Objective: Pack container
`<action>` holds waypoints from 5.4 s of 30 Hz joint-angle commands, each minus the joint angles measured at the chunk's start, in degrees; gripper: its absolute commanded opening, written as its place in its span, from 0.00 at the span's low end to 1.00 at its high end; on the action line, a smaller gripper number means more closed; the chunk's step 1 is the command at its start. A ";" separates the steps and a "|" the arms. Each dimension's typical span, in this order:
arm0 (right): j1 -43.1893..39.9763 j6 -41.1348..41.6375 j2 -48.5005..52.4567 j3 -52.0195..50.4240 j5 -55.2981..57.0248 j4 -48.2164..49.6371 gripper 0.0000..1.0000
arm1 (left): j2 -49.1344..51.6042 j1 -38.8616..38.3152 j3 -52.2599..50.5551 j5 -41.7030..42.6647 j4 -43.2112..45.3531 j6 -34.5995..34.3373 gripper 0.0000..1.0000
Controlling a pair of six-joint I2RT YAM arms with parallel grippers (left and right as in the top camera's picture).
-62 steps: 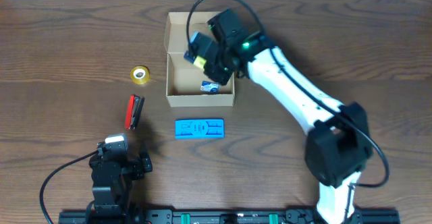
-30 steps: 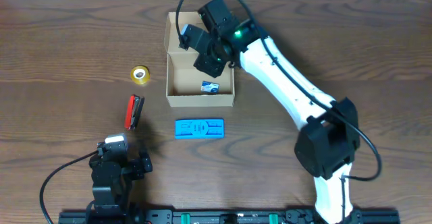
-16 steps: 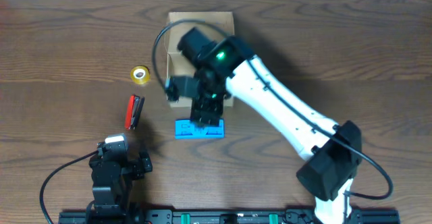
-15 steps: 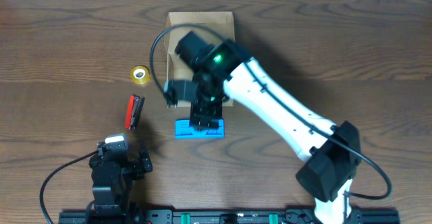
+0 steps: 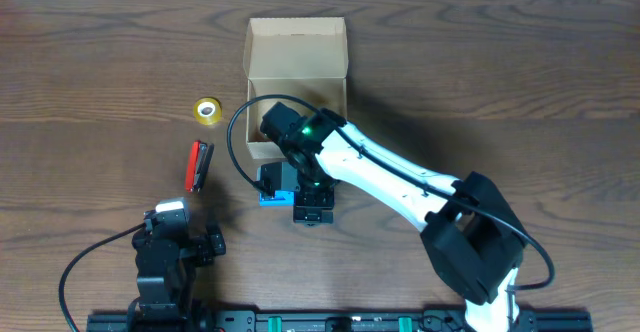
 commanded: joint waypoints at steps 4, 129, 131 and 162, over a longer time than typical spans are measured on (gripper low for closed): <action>0.59 -0.79 -0.57 -2.56 1.86 5.66 0.94 | -0.35 0.37 -0.52 0.02 -0.15 0.17 0.95; -11.80 6.75 15.28 32.30 5.90 2.19 0.70 | -0.35 0.37 -0.52 0.02 -0.13 0.17 0.96; -11.87 6.99 12.98 32.30 5.86 2.03 0.76 | -0.35 0.37 -0.52 0.02 -0.13 0.17 0.95; -22.97 24.09 -49.79 -21.49 4.13 11.17 0.99 | -0.35 0.37 -0.52 0.02 -0.13 0.17 0.95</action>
